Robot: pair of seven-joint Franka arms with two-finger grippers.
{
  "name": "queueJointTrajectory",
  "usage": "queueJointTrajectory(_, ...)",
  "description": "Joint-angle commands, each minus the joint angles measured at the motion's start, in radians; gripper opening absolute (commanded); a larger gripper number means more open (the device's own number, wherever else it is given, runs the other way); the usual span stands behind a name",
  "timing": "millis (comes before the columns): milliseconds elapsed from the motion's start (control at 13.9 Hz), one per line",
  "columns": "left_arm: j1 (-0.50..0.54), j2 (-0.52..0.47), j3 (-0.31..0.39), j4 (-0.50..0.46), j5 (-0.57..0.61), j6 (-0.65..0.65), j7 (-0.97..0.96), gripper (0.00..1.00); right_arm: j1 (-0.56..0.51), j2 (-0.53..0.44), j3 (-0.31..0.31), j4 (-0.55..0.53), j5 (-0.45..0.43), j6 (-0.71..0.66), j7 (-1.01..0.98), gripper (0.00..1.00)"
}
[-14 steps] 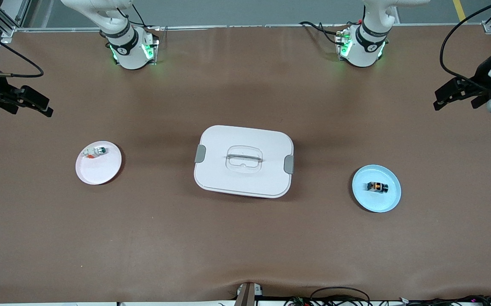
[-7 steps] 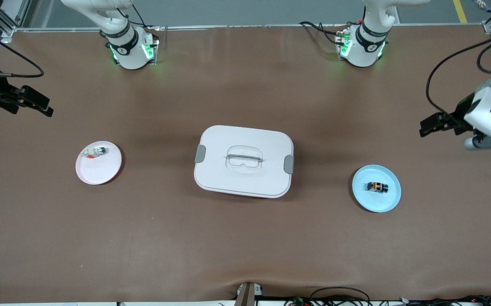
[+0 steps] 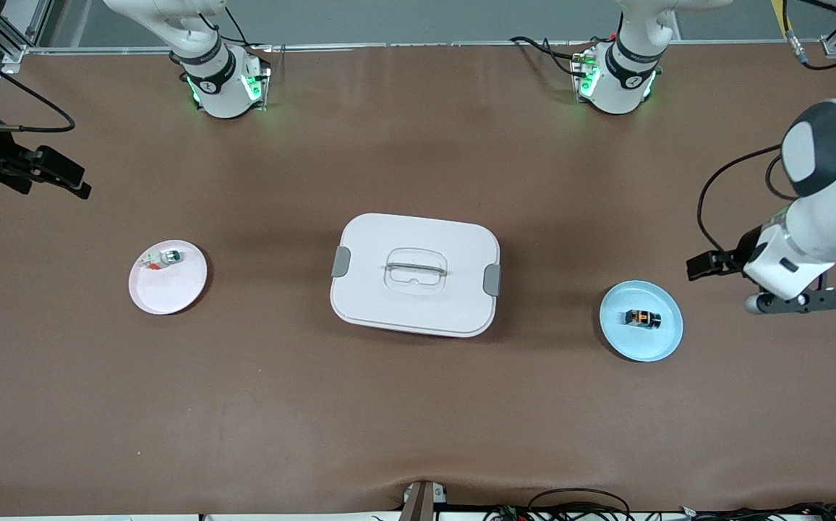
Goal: Transfer orange switch to right arm and place
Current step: 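Lower the left gripper over the black-orange switch on the blue plate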
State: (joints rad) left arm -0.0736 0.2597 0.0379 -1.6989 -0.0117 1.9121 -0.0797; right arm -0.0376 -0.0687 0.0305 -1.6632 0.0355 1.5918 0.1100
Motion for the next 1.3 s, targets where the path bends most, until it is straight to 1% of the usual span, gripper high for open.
queueJointTrajectory(0, 0.006, 0.074, -0.004, 0.018, -0.013, 0.053, 0.052, 1.0, 0.001, -0.013, 0.008, -0.009, -0.012, -0.001, 0.016, 1.0)
queueJointTrajectory(289, 0.003, 0.16, -0.004, 0.013, -0.013, 0.137, 0.138, 1.0, -0.001, -0.013, 0.006, -0.01, -0.014, -0.004, 0.01, 1.0)
queueJointTrajectory(433, 0.005, 0.181, -0.006, -0.017, -0.013, 0.206, 0.179, 1.0, -0.004, -0.013, 0.006, -0.012, -0.02, -0.007, -0.009, 1.0)
queueJointTrajectory(577, 0.006, 0.205, -0.007, -0.028, -0.014, 0.241, 0.208, 1.0, -0.001, -0.013, 0.008, -0.012, -0.034, -0.006, -0.036, 1.0)
queueJointTrajectory(794, 0.005, 0.236, -0.01, -0.025, -0.036, 0.245, 0.21, 1.0, -0.002, -0.013, 0.008, -0.012, -0.034, -0.006, -0.036, 1.0)
queueJointTrajectory(1226, -0.002, 0.302, -0.015, -0.03, -0.042, 0.291, 0.21, 1.0, 0.002, -0.013, 0.008, -0.012, -0.034, -0.004, -0.035, 1.0)
